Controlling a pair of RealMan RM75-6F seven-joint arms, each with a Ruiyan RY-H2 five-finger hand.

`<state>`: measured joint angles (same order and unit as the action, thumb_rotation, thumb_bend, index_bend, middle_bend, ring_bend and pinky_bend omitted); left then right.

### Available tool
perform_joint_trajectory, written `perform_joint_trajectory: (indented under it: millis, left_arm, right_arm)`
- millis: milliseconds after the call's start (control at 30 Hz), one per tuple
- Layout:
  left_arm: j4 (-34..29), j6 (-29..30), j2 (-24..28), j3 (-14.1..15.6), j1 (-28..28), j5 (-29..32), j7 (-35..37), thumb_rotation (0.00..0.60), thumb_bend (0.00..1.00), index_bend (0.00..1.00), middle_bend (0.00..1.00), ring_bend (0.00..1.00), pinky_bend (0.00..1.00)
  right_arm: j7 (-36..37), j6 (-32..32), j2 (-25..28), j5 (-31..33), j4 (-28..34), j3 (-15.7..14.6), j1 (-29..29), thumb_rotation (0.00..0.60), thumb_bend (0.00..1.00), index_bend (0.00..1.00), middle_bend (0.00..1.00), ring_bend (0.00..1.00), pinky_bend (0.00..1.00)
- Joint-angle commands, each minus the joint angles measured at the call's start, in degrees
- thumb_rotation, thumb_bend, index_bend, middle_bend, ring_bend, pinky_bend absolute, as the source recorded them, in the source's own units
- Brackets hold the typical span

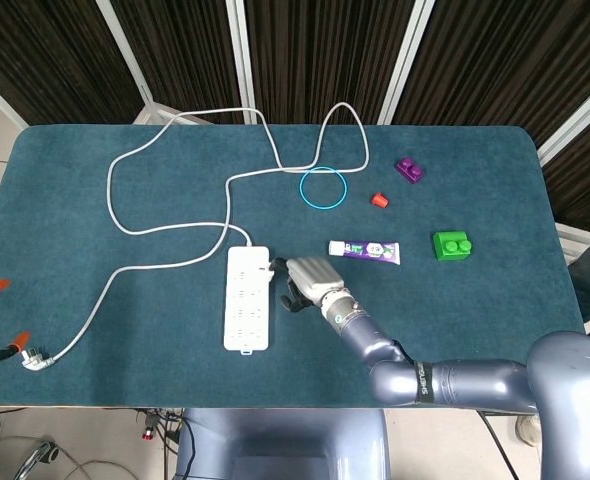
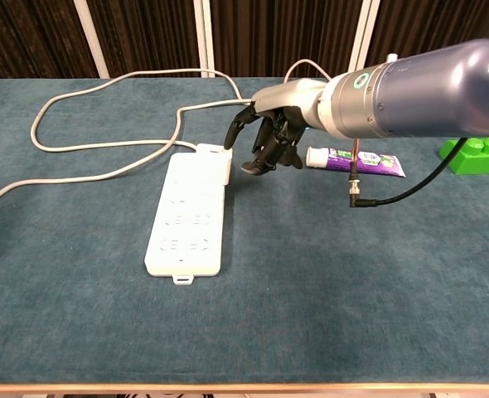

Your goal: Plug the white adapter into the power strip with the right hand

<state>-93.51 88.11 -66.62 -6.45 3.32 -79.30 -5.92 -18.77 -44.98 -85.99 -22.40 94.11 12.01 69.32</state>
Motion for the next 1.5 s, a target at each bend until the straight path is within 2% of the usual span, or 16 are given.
perform_joint_trajectory:
  millis: [33, 1500]
  left_arm:
    - [0.0, -0.1, 0.1, 0.0, 0.0, 0.1, 0.1, 0.6, 0.14, 0.26, 0.1, 0.01, 0.13]
    - [-0.1, -0.2, 0.6, -0.3, -0.1, 0.7, 1.0, 0.6, 0.14, 0.27, 0.1, 0.01, 0.13]
  right_arm:
    - [0.1, -0.5, -0.5, 0.1, 0.0, 0.1, 0.1, 0.6, 0.52, 0.25, 0.75, 0.74, 0.7]
    - [-1.0, -3.1, -5.8, 1.8, -3.4, 1.8, 0.6, 0.6, 0.56, 0.24, 0.76, 0.75, 0.7]
